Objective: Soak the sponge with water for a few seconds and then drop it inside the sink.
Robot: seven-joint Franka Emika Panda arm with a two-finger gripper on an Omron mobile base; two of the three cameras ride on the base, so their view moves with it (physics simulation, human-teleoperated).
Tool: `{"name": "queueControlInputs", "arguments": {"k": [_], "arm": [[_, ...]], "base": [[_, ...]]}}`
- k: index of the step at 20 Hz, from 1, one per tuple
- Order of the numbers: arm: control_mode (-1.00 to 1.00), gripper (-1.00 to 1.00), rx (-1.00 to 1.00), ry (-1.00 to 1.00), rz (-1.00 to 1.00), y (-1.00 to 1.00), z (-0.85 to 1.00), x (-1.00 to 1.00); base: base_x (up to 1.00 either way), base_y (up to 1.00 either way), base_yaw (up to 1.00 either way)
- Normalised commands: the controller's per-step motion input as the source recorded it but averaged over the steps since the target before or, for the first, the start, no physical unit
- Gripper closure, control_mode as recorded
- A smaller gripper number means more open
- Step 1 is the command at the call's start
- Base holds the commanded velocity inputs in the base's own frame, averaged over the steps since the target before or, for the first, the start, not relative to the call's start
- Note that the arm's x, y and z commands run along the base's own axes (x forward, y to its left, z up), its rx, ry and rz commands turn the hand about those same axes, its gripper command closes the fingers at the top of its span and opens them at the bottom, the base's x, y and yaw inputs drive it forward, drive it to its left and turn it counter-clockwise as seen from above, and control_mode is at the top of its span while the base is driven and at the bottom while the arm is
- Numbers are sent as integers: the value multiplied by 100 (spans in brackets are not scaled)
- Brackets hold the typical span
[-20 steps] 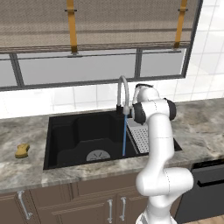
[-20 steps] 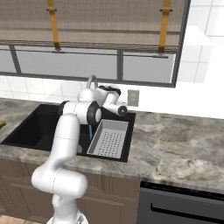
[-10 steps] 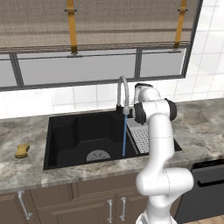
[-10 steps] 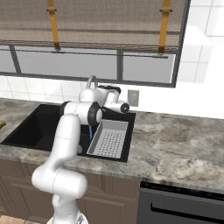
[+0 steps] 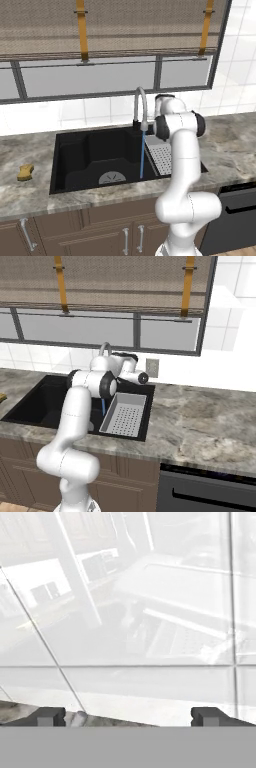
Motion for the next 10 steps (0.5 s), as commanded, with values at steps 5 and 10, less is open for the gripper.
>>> {"name": "queueControlInputs", "arguments": {"k": [5,10], "arm": [[-100,-100,0,5,0,-45,3,-34],[-100,-100,1,0,0,-43,1,-47]], "base": [[0,0,0],[0,0,0]]}}
